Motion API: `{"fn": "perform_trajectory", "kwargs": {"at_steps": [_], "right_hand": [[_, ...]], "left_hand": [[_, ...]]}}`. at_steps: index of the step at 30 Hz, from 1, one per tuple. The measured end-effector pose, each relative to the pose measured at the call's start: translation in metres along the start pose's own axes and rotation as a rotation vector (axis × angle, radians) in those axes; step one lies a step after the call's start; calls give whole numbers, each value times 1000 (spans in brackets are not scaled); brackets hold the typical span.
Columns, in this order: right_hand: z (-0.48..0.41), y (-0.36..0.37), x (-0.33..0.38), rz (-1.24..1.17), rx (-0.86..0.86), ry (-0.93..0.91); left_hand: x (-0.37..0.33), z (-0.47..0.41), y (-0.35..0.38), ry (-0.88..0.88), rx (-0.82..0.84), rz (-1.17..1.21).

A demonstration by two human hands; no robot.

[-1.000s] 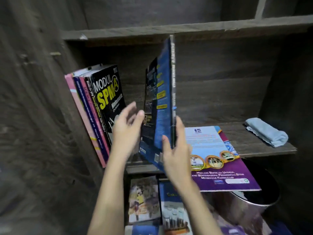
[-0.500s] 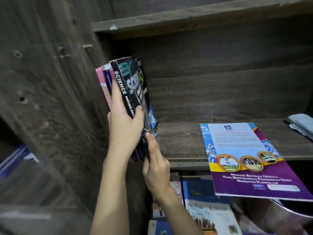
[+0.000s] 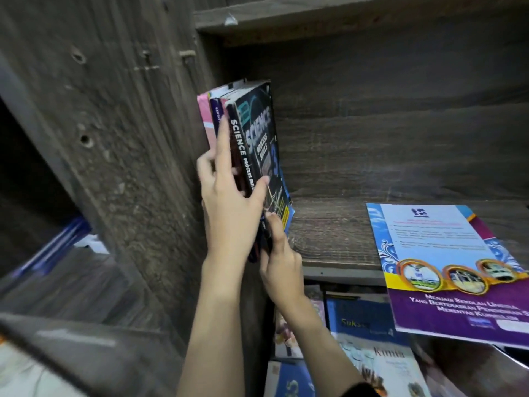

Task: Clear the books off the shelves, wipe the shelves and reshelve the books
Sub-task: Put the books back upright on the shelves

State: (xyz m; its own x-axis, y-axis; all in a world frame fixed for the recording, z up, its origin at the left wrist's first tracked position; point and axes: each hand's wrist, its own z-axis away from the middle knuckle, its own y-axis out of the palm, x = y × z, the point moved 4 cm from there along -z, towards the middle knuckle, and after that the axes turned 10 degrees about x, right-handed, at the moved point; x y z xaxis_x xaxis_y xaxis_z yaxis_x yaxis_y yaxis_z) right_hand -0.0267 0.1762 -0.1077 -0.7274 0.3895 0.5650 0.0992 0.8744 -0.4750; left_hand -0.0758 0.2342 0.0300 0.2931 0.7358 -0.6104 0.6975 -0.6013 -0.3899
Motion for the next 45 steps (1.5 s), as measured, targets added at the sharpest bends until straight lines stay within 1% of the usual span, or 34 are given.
{"fn": "perform_trajectory", "kwargs": {"at_steps": [2, 5, 8, 10, 16, 20, 23, 30, 36, 40, 42, 45], "right_hand": [[-1, 1, -7, -37, 63, 28], [6, -1, -23, -70, 247, 47], [18, -2, -41, -100, 421, 75], [20, -4, -47, -113, 459, 88], [15, -4, -49, -157, 471, 91], [13, -1, -53, -202, 464, 154], [11, 0, -55, -179, 444, 180], [9, 8, -57, -69, 413, 203], [10, 16, -52, 125, 450, 193], [7, 16, -50, 113, 438, 206], [6, 16, -50, 83, 458, 208], [4, 15, -52, 68, 424, 194]], "left_hand": [[5, -1, 2, -48, -17, 51], [12, -4, 0, -89, -45, 143], [19, -6, -2, -112, -36, 213], [20, -6, -2, -124, -23, 231], [26, -8, -2, -114, 45, 176], [30, -4, 3, -95, -17, 59], [33, -1, 9, -127, -45, 37], [39, 5, 15, -230, -186, 23], [36, 6, 16, -289, -193, 2], [36, 7, 17, -282, -197, 24], [37, 7, 18, -270, -202, 15], [37, 7, 19, -253, -211, -1]]}}
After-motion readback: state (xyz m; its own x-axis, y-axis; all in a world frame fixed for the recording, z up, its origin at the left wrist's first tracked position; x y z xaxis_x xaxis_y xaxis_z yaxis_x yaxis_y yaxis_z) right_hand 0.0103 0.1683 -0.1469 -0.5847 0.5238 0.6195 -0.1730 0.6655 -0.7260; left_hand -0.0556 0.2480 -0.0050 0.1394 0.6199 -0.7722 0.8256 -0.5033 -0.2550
